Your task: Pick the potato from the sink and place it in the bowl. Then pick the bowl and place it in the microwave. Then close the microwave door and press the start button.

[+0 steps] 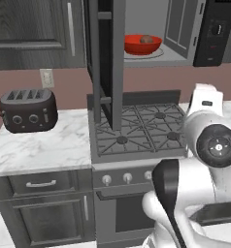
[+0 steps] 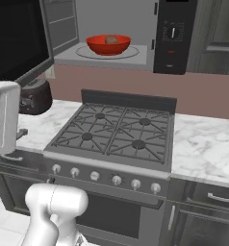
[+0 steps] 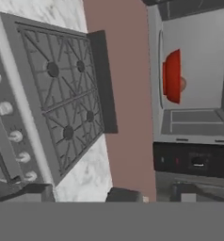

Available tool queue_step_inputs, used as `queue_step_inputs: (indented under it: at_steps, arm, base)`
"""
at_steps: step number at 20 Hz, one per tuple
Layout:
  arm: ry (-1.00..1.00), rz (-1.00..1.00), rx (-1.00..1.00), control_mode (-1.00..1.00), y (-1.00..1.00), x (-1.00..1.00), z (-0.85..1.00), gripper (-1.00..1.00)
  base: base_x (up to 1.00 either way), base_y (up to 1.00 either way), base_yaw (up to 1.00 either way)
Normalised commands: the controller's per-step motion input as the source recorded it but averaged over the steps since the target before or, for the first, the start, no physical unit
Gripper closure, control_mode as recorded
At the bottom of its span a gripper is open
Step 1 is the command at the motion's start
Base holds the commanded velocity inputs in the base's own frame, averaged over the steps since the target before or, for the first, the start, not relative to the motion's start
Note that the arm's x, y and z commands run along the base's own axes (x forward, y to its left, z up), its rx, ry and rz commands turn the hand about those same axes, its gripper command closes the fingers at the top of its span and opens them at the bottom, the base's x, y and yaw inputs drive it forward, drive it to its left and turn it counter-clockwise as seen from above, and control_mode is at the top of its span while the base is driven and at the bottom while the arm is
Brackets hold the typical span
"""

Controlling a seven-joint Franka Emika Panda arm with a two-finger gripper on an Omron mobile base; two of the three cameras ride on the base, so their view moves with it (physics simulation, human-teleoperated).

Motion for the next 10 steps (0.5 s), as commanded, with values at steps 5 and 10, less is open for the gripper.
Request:
queue_step_inputs:
  at_steps: [5, 10]
  arm:
    - [-0.18, -0.29, -0.06, -1.0, 0.36, -1.0, 0.0, -1.0]
    - [-0.23, -0.28, -0.09, -1.0, 0.42, -1.0, 0.03, -1.0]
  base:
    - [0.0, 0.0, 0.0]
    - [0.0, 0.0, 0.0]
